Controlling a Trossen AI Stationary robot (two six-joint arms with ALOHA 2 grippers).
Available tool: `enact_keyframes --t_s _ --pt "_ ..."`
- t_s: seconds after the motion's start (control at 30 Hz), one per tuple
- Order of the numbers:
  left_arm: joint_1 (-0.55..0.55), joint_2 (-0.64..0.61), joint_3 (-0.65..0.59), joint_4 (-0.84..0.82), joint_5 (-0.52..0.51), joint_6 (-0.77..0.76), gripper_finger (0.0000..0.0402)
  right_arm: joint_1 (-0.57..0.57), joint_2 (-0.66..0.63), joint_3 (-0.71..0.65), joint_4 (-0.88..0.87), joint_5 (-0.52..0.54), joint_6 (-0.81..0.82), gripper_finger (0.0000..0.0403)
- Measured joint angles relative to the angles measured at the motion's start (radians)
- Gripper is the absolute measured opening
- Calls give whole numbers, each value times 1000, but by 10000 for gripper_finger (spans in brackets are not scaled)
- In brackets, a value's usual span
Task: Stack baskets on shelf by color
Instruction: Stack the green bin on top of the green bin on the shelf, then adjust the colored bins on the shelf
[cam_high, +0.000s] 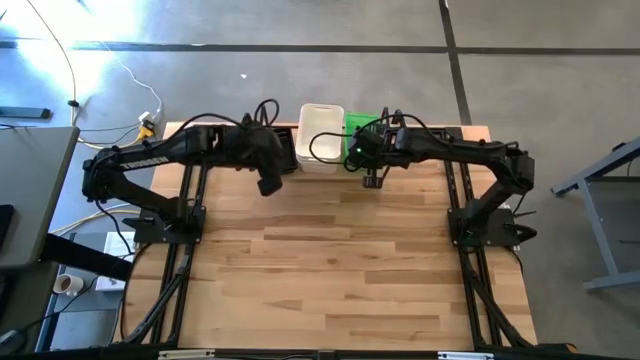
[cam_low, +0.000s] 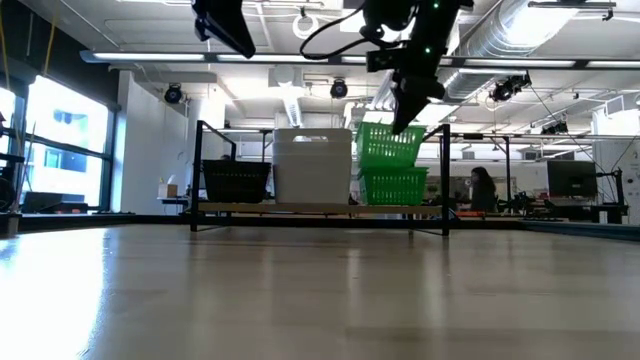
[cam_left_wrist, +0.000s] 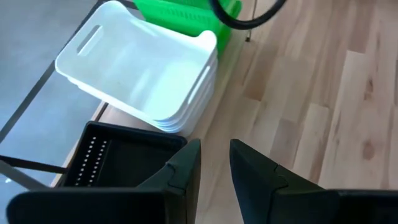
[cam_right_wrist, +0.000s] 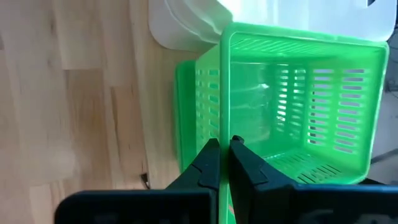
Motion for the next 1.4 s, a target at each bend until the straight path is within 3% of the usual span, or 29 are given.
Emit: enact_keyframes --t_s 0.43,1.03,1.4 --pt "42 0 0 1 0 0 76 -38 3 0 -20 -87 13 0" --pt "41 0 0 5 0 -25 76 -65 35 1 -52 -15 -26 2" --pt "41 0 0 6 0 -34 76 -62 35 1 -52 -15 -36 89"
